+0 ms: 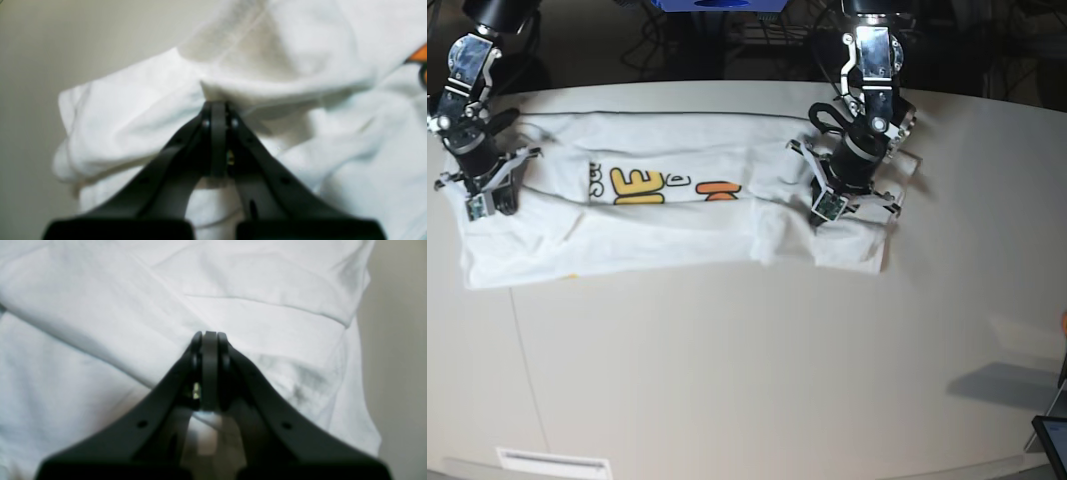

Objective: Fold the T-shirt properly
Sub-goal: 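Pull the strip's end outward with the left gripper to straighten it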

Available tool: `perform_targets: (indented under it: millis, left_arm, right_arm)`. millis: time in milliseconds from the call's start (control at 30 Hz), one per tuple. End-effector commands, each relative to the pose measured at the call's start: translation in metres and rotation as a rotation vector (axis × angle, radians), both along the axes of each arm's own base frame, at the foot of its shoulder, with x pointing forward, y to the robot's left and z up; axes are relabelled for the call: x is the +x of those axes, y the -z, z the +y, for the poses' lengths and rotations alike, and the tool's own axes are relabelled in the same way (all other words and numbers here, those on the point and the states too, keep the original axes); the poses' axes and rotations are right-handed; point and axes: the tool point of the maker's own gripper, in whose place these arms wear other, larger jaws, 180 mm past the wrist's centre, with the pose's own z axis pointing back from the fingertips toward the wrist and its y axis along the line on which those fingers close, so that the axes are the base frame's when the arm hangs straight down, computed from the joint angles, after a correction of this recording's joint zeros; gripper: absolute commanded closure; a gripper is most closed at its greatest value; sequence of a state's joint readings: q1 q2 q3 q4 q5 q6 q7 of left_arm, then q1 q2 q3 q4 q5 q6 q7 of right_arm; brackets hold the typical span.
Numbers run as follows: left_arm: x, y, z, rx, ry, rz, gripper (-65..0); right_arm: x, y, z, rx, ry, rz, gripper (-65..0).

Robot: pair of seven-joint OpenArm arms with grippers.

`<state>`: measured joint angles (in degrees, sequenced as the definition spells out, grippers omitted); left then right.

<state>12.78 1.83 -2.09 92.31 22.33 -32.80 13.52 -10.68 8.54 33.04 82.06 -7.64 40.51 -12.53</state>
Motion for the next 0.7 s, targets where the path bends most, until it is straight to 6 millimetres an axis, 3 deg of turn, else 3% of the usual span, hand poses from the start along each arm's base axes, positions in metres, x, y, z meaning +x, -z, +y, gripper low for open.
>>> perform_targets:
  millis: [0,167,400,667]
  left_arm:
    - [-0.005,0.004,0.001,0.039,0.000,0.033,0.0]
    - [-0.010,-0.003,0.002,0.106,0.005,0.015,0.0]
    - [-0.010,-0.036,0.007,0.138,-0.003,-0.066,0.0]
    - [-0.008,-0.039,0.009,0.144,-0.005,-0.074,0.0]
  right_arm:
    - [-0.012,0.010,-0.015,-0.067,0.012,0.090,-0.9]
    - [-0.003,0.012,-0.018,-0.057,0.020,0.087,-0.9]
    - [-0.001,0.007,-0.033,-0.067,0.078,0.068,-0.9]
    - [0.001,0.002,-0.046,-0.097,0.148,0.046,-0.9]
